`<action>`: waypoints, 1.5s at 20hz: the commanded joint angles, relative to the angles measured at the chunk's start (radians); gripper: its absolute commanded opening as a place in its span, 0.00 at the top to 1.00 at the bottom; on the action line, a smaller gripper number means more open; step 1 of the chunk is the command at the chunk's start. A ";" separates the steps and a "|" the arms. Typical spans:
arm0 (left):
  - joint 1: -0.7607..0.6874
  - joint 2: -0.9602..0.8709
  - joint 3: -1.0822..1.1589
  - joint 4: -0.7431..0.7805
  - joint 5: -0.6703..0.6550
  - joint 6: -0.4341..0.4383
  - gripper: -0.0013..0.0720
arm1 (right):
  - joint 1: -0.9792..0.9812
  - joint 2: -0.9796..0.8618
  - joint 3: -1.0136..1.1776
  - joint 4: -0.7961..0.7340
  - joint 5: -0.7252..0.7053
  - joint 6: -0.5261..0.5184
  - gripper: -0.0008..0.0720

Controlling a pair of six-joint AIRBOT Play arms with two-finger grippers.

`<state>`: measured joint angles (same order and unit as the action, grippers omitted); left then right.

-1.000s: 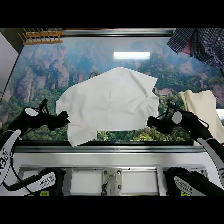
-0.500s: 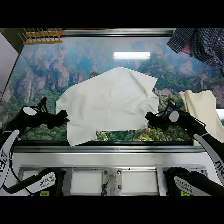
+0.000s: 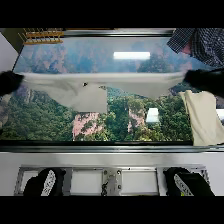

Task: Fold the clothes and pants, and hang the long-sleeved shirts on hangers.

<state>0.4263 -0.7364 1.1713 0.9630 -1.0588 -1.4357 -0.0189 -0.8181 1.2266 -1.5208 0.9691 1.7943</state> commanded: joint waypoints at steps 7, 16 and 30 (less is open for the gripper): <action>0.076 0.421 0.304 0.010 -0.008 -0.108 0.97 | -0.038 0.344 0.150 -0.047 0.025 -0.045 0.98; 0.060 0.097 0.220 -0.102 -0.134 -0.097 0.97 | -0.035 0.126 0.150 -0.031 0.027 -0.046 0.98; -0.202 -0.862 0.443 -0.089 -0.047 -0.004 0.21 | -0.037 -0.576 0.263 0.014 -0.174 -0.105 0.09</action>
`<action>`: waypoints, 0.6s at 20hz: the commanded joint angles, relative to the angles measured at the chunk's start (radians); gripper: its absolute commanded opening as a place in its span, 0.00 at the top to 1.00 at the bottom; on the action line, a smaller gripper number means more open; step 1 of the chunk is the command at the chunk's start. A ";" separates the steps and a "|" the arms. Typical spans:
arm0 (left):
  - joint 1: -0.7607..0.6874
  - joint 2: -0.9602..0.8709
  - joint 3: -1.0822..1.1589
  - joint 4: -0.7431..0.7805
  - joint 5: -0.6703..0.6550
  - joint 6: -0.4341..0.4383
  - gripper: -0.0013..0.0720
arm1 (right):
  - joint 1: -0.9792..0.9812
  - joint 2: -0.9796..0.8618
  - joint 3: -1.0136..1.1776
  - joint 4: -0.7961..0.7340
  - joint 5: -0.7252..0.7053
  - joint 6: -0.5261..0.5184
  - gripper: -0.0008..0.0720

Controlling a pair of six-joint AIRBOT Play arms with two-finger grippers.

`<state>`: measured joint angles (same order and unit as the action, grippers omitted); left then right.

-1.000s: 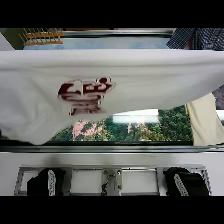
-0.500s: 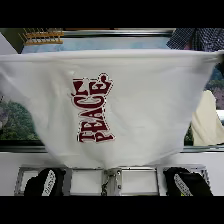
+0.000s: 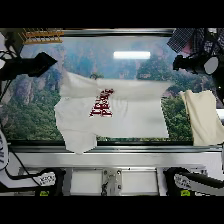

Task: Fold the clothes and pants, and hang the long-sleeved shirts on hangers.

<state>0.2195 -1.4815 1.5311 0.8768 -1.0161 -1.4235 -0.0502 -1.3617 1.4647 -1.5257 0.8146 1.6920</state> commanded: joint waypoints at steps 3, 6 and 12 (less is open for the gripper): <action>0.065 -0.055 -0.009 0.108 -0.130 -0.016 0.21 | -0.013 0.054 -0.003 0.011 0.045 -0.031 0.12; 0.129 0.099 -0.301 0.264 -0.130 -0.016 0.21 | -0.010 0.196 -0.159 0.020 0.111 -0.058 0.23; 0.235 0.314 -0.846 0.280 -0.072 0.005 0.21 | -0.010 0.431 -0.482 0.119 0.129 -0.058 0.23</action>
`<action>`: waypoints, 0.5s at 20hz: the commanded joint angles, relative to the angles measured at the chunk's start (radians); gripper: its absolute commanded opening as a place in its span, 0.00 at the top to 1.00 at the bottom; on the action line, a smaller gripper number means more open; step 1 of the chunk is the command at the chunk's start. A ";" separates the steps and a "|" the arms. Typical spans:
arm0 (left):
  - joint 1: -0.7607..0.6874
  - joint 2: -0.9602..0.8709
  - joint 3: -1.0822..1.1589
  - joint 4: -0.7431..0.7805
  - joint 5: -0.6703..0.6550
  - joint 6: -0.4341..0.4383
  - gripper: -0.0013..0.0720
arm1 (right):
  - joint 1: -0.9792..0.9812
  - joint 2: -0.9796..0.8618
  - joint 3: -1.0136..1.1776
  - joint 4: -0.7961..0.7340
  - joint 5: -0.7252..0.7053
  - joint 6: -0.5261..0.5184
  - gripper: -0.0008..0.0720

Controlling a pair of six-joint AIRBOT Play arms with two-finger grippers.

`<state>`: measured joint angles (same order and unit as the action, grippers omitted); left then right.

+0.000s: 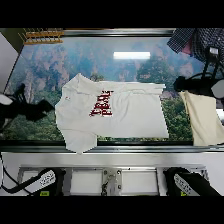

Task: Fold the clothes and pants, and hang the long-sleeved shirts on hangers.

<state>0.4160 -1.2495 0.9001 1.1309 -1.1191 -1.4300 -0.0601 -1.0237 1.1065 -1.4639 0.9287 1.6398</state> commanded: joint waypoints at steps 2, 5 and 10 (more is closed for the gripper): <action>0.033 0.100 -0.297 0.014 0.069 0.031 0.21 | 0.000 0.116 -0.159 0.089 0.015 -0.006 0.23; -0.005 0.089 -0.337 -0.006 0.098 0.032 0.21 | 0.000 0.118 -0.164 0.122 0.013 -0.006 0.25; -0.103 -0.010 -0.294 -0.051 0.103 0.032 0.30 | 0.000 0.118 -0.164 0.122 0.012 -0.006 0.32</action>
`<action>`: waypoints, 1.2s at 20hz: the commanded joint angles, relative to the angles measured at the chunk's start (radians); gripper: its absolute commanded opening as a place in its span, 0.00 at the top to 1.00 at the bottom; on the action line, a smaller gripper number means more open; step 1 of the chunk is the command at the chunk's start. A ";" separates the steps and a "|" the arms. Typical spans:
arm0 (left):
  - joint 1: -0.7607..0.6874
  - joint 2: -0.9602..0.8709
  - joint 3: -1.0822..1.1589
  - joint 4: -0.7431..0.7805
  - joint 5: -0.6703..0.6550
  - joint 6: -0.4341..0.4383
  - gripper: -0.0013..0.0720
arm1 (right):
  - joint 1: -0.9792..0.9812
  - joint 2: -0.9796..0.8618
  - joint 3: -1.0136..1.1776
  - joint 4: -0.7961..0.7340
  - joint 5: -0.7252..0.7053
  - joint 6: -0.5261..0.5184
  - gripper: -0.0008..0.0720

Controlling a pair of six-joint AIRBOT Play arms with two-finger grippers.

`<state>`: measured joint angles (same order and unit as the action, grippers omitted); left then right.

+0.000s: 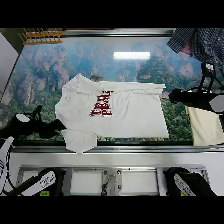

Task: Fold the clothes and pants, and hang the long-sleeved shirts on hangers.

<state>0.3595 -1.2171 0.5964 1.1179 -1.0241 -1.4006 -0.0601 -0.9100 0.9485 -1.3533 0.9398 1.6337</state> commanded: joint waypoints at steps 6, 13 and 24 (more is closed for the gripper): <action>-0.166 -0.075 0.051 -0.098 0.055 -0.003 0.49 | -0.021 0.005 -0.013 0.003 0.059 0.000 0.31; -0.167 -0.074 0.051 -0.089 -0.033 0.004 0.97 | -0.290 0.061 -0.282 -0.032 0.322 0.050 0.31; -0.227 -0.074 0.051 -0.090 -0.014 0.010 0.97 | -0.309 0.046 -0.649 0.346 -0.157 0.124 0.15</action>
<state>0.1402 -1.2907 0.6464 1.0279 -1.0431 -1.3930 -0.4194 -0.8467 0.3336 -1.0855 0.9375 1.7550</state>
